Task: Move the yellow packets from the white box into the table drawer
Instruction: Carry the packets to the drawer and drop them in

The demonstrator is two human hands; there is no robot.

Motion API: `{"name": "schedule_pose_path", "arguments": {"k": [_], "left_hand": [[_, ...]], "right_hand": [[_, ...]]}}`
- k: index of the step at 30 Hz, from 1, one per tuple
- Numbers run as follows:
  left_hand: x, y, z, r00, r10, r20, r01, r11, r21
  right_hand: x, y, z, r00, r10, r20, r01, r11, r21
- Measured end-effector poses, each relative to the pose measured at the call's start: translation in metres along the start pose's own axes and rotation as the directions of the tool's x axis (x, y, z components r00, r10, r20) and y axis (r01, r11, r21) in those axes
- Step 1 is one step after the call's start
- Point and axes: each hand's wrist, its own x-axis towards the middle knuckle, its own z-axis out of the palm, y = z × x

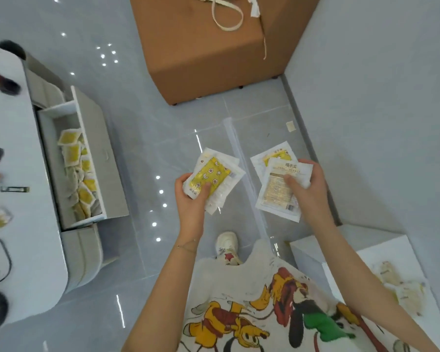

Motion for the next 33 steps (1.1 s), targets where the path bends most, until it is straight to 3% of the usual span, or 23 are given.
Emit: {"name": "schedule_pose_path", "arguments": {"k": [7, 14, 25, 33], "left_hand": [[0.038, 0.050, -0.041, 0.983, -0.002, -0.181, -0.021, 0.992, -0.123], [0.074, 0.082, -0.090, 0.918, 0.014, -0.396, -0.092, 0.980, -0.179], [0.085, 0.095, -0.171, 0.672, -0.137, -0.728, -0.193, 0.917, -0.350], [0.118, 0.084, -0.229, 0.551, -0.228, -0.802, -0.247, 0.874, -0.418]], "right_hand": [[0.037, -0.079, 0.081, 0.977, -0.092, 0.193, 0.105, 0.993, -0.061], [0.078, -0.132, 0.168, 0.892, -0.124, 0.434, 0.185, 0.978, -0.099], [0.106, -0.201, 0.302, 0.612, -0.077, 0.787, 0.358, 0.914, -0.189], [0.107, -0.223, 0.426, 0.518, -0.012, 0.856, 0.392, 0.892, -0.225]]}}
